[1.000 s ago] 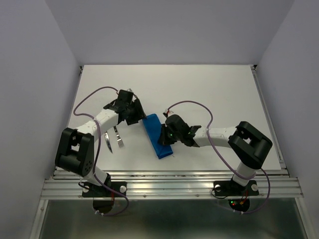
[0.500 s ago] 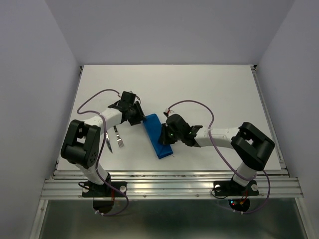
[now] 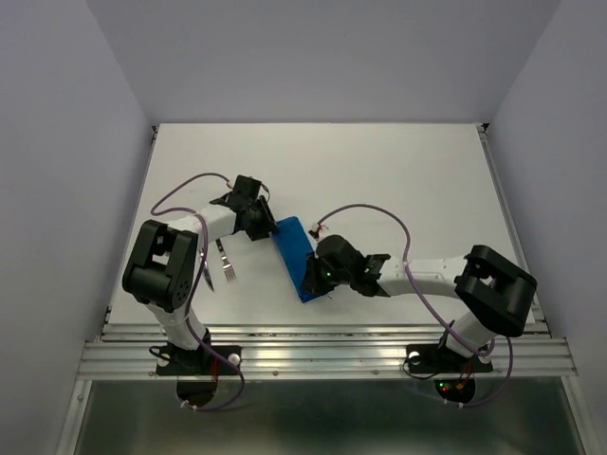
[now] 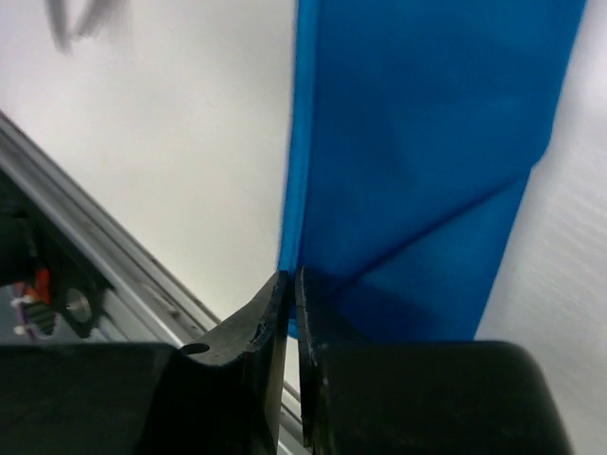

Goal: Fold the napkin into a case and place the utensils inside
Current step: Smooth out the smaller rectangle-folded napkin at the center of the board, then move the smaller rectangle folded napkin to the center of the board.

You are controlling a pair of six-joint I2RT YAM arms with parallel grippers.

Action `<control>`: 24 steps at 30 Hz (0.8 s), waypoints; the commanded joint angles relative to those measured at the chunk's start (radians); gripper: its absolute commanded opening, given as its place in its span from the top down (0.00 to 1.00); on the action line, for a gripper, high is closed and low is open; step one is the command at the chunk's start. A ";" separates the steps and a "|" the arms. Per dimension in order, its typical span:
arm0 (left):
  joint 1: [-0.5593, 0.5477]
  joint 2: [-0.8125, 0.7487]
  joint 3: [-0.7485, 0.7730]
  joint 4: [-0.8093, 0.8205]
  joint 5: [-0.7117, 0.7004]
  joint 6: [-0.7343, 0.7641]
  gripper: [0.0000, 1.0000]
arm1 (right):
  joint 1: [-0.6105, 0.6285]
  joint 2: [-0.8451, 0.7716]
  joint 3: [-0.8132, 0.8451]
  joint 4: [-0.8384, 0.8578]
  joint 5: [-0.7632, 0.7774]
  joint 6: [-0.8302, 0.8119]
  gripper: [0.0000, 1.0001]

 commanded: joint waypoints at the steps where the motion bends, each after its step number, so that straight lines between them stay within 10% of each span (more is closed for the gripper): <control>1: -0.007 0.003 0.033 0.015 -0.001 -0.002 0.54 | 0.005 0.063 -0.040 0.032 0.029 0.027 0.87; 14: -0.009 -0.020 0.041 0.006 0.005 0.000 0.54 | -0.010 -0.133 -0.012 -0.080 0.250 -0.029 0.86; 24: -0.018 -0.017 0.037 0.003 0.002 -0.002 0.55 | -0.053 0.082 0.061 -0.081 0.259 -0.073 0.87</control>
